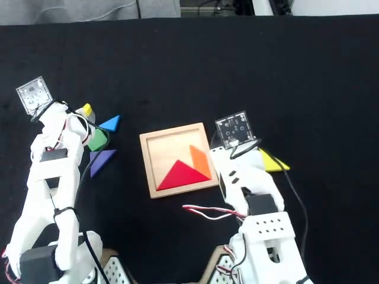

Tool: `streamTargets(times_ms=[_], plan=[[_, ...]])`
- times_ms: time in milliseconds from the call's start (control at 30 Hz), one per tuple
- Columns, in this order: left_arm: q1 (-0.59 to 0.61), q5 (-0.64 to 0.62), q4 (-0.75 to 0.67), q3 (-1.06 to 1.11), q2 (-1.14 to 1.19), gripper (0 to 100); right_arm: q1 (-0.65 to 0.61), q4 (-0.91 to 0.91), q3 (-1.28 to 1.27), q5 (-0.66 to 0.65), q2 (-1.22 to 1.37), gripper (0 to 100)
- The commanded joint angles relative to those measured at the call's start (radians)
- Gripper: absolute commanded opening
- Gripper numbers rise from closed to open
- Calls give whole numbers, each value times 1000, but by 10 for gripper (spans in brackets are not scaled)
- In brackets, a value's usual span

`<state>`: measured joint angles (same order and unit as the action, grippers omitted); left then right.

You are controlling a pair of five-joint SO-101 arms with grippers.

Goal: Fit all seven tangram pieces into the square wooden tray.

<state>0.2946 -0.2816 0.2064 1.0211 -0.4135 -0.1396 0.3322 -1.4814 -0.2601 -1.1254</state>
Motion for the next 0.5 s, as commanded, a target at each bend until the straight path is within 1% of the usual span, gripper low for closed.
streamTargets(times_ms=[0,100,167,200,267,333,400,467], plan=[[-12,8,-21,-10,-37,195,17,-25,7,0,-24,12],[-19,8,-21,-10,-37,195,44,-17,12,8,-30,12],[-44,15,-20,-8,-37,195,100,-6,12,15,-70,12],[-54,35,-18,-8,-37,195,132,9,13,41,-104,12],[-71,74,-21,2,-37,195,196,44,8,127,-193,12],[-79,84,-38,8,-37,195,245,92,-7,204,-297,12],[-79,84,-60,18,-37,195,259,126,-48,238,-410,12],[-81,84,-71,24,-37,195,256,135,-105,226,-529,12]])
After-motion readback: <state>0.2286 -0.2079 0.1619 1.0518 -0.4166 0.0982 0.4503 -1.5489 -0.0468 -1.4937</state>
